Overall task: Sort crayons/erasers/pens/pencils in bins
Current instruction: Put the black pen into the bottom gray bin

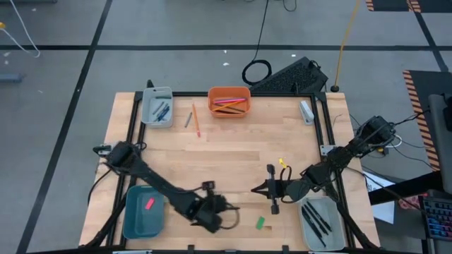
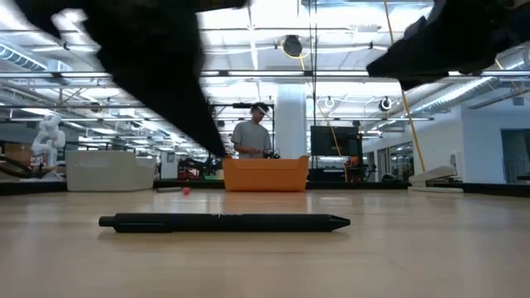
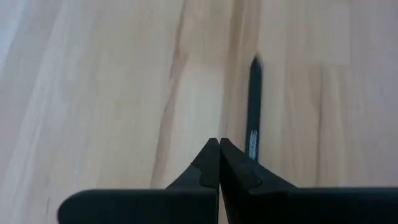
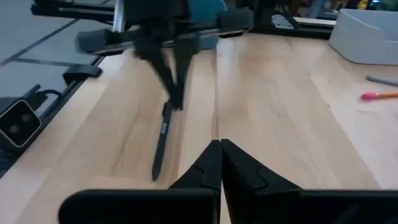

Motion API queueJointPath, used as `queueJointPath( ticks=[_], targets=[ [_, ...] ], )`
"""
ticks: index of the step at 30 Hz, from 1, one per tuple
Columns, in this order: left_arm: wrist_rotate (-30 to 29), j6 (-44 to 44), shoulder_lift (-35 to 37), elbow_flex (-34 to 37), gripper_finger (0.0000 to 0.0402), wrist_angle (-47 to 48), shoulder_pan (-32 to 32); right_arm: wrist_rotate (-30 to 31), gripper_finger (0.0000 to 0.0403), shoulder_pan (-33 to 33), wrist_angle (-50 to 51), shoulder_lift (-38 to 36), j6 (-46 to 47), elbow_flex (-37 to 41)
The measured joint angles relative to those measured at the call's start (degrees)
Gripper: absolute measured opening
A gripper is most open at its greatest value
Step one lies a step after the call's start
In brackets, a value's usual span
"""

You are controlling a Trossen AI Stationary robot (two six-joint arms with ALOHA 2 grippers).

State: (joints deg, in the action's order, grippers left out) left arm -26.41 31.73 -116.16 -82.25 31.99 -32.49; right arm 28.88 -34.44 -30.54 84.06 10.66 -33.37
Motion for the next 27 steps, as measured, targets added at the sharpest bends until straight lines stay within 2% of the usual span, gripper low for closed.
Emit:
queueJointPath(
  ticks=[6,11,15,17,22,27],
  targets=[
    [-5.2,7.3,11.8,18.6,0.0,-18.0,-4.7,-5.3,0.0,0.7,2.3,7.6,-0.8,-8.6],
    [-12.0,4.3,20.7,30.9,0.0,-33.2,-6.6,-5.4,0.0008,1.1,8.7,14.3,1.9,-17.6],
    [-15.3,0.8,26.2,39.5,0.0001,-42.8,-6.7,-7.5,0.0047,1.9,14.9,19.3,5.2,-23.9],
    [-15.8,-1.5,28.1,42.9,0.0001,-49.4,-6.3,-8.6,0.0074,2.2,17.1,21.6,6.2,-26.6],
    [-16.2,-3.2,31.0,50.3,0.0001,-58.0,-4.9,-9.7,0.0134,3.3,22.2,26.7,7.3,-31.3],
    [-16.0,-2.8,30.8,52.6,0.0001,-61.3,-4.1,-11.2,0.0147,4.1,22.7,29.7,7.9,-32.9]
  ],
)
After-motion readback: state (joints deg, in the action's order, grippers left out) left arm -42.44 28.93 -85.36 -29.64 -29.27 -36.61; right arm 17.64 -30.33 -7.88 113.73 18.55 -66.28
